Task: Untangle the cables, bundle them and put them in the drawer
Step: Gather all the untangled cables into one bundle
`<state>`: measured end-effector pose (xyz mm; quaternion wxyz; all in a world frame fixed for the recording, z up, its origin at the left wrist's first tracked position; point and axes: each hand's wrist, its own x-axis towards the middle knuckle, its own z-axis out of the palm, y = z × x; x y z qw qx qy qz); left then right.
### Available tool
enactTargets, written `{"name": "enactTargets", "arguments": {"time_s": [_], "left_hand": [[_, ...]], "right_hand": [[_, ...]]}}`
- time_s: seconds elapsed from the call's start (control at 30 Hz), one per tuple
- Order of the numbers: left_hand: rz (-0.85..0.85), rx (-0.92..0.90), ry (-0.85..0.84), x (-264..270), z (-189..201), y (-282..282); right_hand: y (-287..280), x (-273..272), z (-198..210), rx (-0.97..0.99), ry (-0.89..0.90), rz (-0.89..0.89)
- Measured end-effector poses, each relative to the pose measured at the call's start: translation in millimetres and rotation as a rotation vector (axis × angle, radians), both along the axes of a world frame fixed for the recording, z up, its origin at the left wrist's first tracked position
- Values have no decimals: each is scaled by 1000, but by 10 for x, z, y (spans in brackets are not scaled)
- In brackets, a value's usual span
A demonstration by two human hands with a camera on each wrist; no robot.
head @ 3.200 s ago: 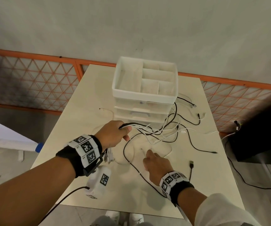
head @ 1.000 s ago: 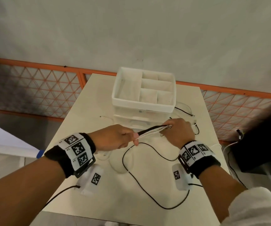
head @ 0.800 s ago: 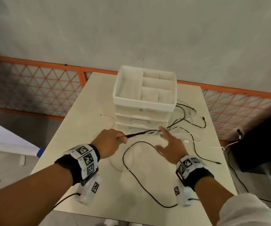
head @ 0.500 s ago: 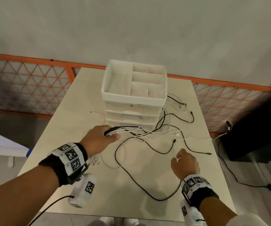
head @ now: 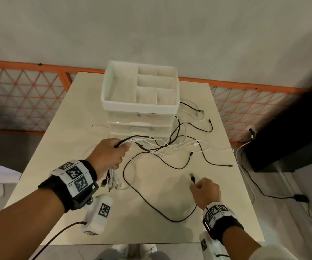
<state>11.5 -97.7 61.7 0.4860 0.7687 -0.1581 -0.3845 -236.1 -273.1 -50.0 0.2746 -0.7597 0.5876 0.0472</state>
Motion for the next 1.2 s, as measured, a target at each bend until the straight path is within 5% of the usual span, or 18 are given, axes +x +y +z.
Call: {"name": "enactTargets", "arguments": {"time_s": [0.2, 0.33, 0.43, 0.53, 0.73, 0.87, 0.97, 1.07, 1.2], "left_hand": [[-40, -84, 52, 15, 220, 17], [-74, -198, 92, -32, 423, -76], [-169, -185, 22, -96, 498, -145], [-244, -98, -159, -118, 517, -168], [-239, -28, -251, -44, 602, -150], [-276, -24, -153, -41, 583, -98], [-244, 34, -144, -62, 572, -66], [-142, -41, -166, 46, 689, -7], [-29, -209, -158, 301, 932, 113]], "right_hand": [[71, 446, 578, -50, -474, 282], [371, 847, 1030, 30, -467, 769], [611, 1094, 1208, -38, -505, 956], [722, 1283, 1319, -114, -536, 911], [810, 1375, 1313, -99, -646, 781], [733, 1391, 1391, -217, -790, 649], [601, 1374, 1494, -125, -835, 602], [330, 1297, 1365, -120, -640, 524], [-118, 990, 863, -124, -157, 296]]}}
